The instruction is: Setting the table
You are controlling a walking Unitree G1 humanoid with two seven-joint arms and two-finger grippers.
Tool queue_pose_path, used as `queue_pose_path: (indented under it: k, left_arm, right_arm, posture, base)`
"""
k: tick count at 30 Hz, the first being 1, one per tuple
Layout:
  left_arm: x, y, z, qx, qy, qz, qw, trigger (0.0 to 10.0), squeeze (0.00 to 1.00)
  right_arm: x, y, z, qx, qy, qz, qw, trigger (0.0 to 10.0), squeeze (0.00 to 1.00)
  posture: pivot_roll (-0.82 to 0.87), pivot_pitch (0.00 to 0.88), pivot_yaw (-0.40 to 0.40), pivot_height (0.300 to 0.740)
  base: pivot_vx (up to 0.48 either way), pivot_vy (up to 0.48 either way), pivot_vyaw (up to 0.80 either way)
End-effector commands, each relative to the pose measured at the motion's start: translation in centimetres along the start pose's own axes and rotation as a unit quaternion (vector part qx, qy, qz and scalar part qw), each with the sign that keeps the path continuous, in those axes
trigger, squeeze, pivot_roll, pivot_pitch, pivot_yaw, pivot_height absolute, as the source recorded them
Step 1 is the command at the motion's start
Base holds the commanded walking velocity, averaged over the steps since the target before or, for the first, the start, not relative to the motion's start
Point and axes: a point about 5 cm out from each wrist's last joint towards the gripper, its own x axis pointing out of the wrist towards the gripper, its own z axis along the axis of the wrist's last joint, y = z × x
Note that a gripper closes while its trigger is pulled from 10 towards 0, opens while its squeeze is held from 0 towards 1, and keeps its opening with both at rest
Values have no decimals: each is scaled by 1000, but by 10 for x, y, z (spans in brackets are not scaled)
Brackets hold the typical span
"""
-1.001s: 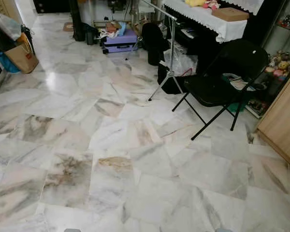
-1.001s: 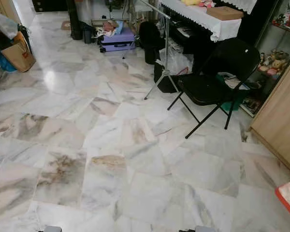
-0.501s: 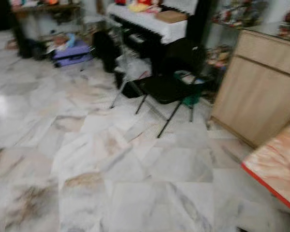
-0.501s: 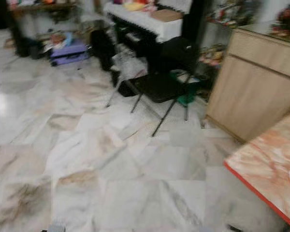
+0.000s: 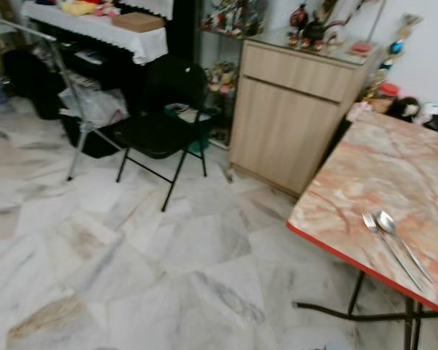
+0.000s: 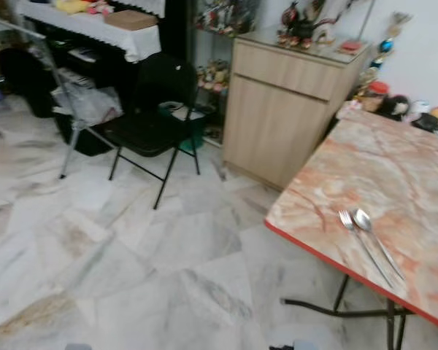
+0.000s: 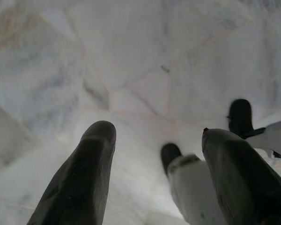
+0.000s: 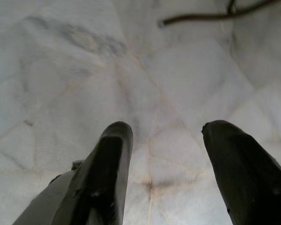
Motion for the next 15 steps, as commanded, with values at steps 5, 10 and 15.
queue_pose_path:
  k: [5, 10, 15]
  left_arm:
    - [14, -32, 50, 94, -26, -46, 994, 10000, 0]
    - [14, -32, 52, 101, -26, -49, 993, 10000, 0]
    - [14, -31, 53, 100, -26, -48, 994, 10000, 0]
  right_arm:
    - [0, 11, -2, 114, 15, 31, 993, 10000, 0]
    - [2, 8, 5, 106, 2, 31, 994, 10000, 0]
    - [3, 8, 12, 57, -12, 42, 997, 10000, 0]
  posture:
    - [27, 105, -20, 740]
    - [15, 106, -15, 740]
    - [2, 106, -15, 740]
  base:
    - [0, 0, -763]
    - [0, 0, -763]
    - [0, 0, -755]
